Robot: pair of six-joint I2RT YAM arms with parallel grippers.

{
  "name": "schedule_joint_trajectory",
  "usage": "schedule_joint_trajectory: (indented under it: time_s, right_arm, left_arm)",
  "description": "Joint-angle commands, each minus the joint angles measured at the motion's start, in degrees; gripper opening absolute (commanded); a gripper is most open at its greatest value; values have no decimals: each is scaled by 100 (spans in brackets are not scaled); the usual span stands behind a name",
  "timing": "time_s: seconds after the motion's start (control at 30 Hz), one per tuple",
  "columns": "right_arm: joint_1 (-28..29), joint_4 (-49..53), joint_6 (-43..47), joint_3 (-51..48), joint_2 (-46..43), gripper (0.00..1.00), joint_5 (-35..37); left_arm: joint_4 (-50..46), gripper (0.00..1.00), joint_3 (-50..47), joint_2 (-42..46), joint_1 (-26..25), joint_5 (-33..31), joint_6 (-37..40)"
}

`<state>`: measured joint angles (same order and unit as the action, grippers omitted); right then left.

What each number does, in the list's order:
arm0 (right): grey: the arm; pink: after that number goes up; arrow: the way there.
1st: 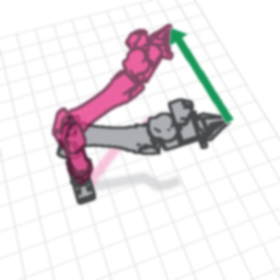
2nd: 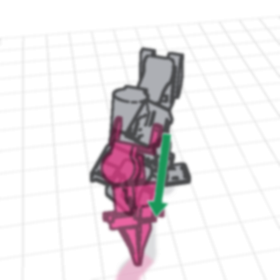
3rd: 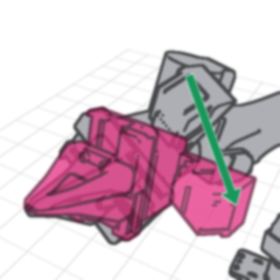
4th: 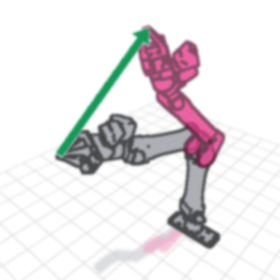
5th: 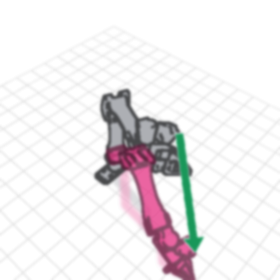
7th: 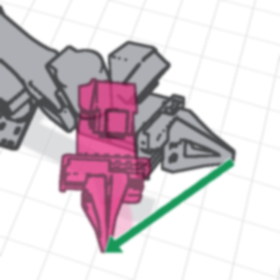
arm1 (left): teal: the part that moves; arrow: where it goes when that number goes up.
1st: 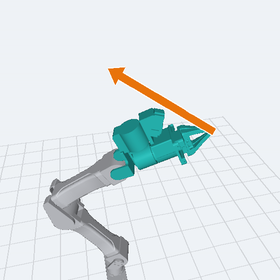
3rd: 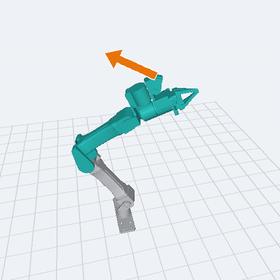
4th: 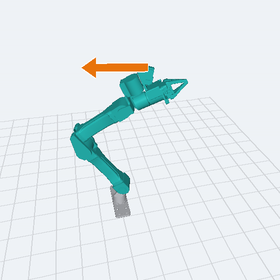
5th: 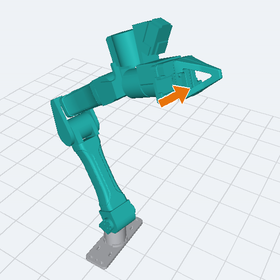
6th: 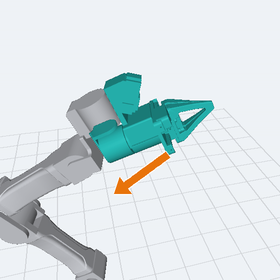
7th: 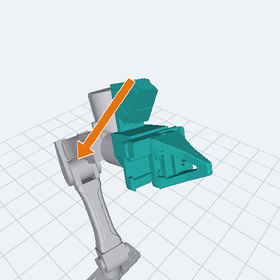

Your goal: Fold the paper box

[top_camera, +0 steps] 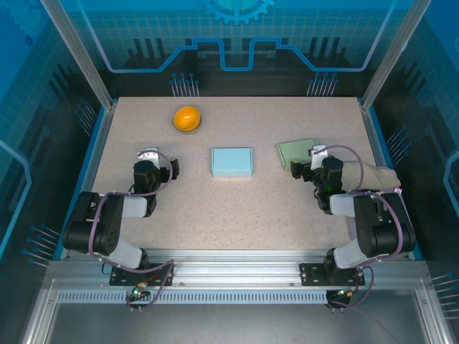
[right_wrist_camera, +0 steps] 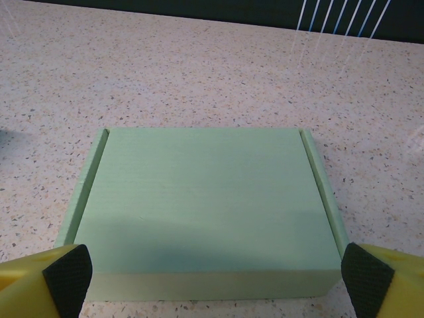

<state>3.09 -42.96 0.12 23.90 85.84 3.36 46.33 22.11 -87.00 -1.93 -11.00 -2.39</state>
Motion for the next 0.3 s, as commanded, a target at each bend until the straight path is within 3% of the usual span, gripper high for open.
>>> schedule_joint_trajectory:
  time_s: [0.0, 0.27]
  right_arm:
    - [16, -11, 50, 82, 37, 100, -80]
    - [23, -11, 53, 80, 42, 100, -72]
  left_arm:
    - [-38, 99, 143, -2, 36, 139, 138]
    - [-88, 99, 165, -17, 105, 428, 177]
